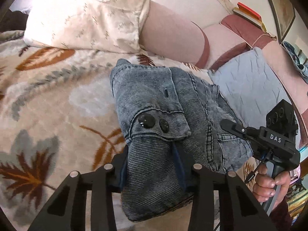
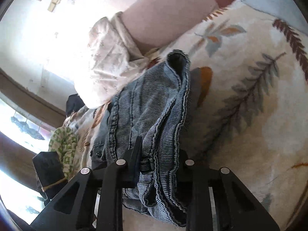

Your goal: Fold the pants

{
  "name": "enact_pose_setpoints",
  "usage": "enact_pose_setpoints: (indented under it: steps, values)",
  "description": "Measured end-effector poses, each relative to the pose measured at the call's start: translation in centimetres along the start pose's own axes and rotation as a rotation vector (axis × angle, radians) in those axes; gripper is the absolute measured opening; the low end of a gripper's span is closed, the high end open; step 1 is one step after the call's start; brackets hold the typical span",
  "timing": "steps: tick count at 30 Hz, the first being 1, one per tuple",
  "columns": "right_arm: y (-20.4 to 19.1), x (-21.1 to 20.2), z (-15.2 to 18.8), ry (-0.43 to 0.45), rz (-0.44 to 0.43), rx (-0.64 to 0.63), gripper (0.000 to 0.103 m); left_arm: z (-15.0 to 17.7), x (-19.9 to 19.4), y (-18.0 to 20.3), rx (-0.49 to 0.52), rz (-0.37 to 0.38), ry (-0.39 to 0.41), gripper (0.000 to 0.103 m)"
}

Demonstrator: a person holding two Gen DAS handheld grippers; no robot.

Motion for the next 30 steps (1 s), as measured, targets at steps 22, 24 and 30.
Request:
enact_pose_setpoints:
  steps: [22,24,30]
  values:
    - [-8.7,8.7,3.7,-0.152,0.124,-0.234,0.043,-1.0,-8.2,-11.3,0.031,-0.349,0.171,0.067]
    - [-8.5,7.6,3.0,-0.136,0.168,-0.253,0.050,-1.9,-9.9,-10.8,0.073,-0.380,0.236,0.068]
    - [-10.6,3.1,-0.1,0.072,0.196,-0.373,0.052,-4.2,-12.5,-11.0,0.047,-0.369,0.352,0.075]
Point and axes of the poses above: each gripper's, at about its wrist camera, not at the fingertips, and x roughly the way its jaws point, y to its right, z to its underside, the point moved 8 cm from there along x, roughly the way its jaws point, and after that the axes turned 14 degrees about -x, right-handed, at the moved point
